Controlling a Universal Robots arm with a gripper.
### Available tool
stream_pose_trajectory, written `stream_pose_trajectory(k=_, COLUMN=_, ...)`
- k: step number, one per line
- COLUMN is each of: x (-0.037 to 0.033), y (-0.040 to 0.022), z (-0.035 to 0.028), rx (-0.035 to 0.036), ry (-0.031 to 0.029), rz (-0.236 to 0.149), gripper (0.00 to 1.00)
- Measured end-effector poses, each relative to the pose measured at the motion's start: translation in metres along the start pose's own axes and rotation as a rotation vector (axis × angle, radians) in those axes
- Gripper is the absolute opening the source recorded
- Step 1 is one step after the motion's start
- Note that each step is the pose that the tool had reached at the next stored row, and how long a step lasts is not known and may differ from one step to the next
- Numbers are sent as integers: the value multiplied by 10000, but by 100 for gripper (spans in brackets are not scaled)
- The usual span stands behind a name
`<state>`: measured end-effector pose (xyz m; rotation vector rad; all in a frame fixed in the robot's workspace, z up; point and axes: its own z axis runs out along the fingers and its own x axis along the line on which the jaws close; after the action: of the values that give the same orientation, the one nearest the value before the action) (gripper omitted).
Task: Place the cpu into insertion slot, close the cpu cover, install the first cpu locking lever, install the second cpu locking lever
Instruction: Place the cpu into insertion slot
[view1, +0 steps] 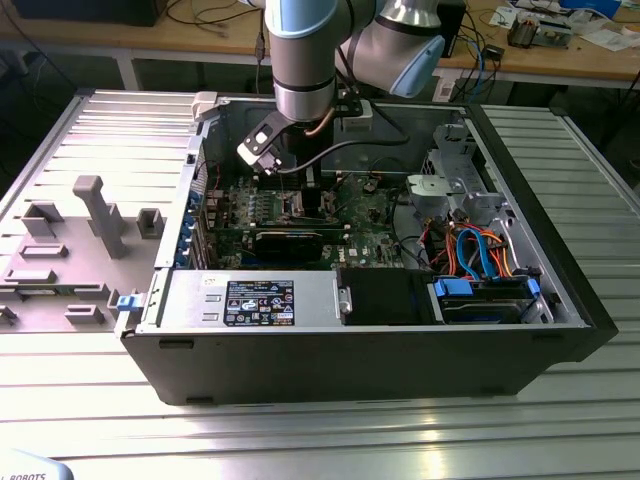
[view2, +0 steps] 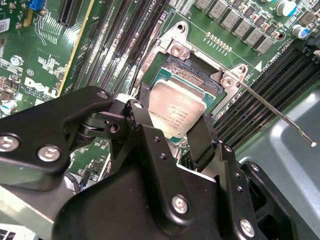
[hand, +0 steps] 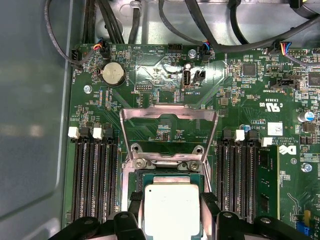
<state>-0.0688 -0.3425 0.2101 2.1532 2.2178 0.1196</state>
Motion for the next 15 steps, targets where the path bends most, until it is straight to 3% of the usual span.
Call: stream_pose_trajectory(k=15, x=4, y=-27, z=9, rx=-2, ry=-11, rz=134, gripper=54)
